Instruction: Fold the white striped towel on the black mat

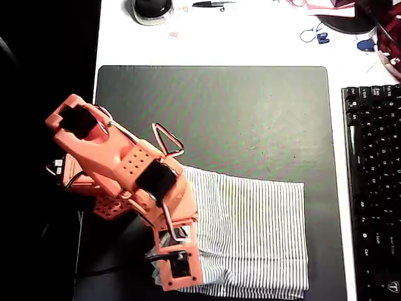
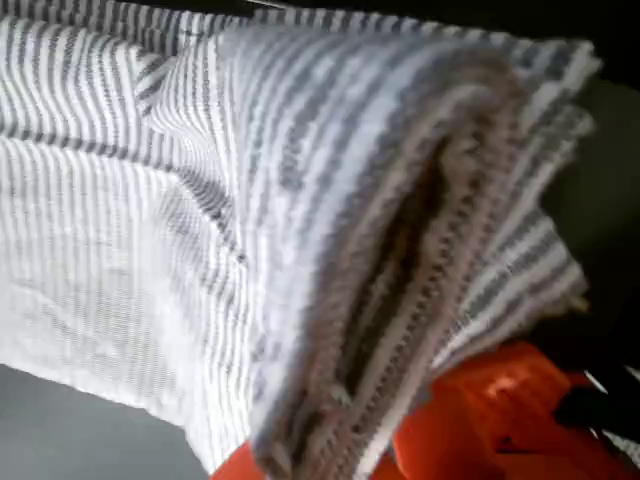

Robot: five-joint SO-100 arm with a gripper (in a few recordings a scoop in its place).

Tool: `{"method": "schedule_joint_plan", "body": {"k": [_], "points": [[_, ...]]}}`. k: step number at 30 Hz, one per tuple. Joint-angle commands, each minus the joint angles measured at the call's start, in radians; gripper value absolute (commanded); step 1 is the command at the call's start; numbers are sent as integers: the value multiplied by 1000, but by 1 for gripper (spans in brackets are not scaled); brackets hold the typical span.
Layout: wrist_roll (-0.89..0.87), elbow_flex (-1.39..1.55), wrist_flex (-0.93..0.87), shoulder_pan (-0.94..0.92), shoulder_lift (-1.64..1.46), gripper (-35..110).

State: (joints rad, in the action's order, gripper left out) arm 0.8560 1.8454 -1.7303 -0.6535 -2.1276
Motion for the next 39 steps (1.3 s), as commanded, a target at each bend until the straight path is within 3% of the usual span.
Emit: {"method": "schedule_joint_plan", "body": {"k": [1,14,23,30,34,39], "points": [[-29,-117,12,63,94,0],[-178,-615,138,245,666,0],[-193,-686,391,321,876,0],[-94,-660,607,353,994,0],[-41,-641,637,354,1014,30],[-35,-635,626,351,963,36]]}}
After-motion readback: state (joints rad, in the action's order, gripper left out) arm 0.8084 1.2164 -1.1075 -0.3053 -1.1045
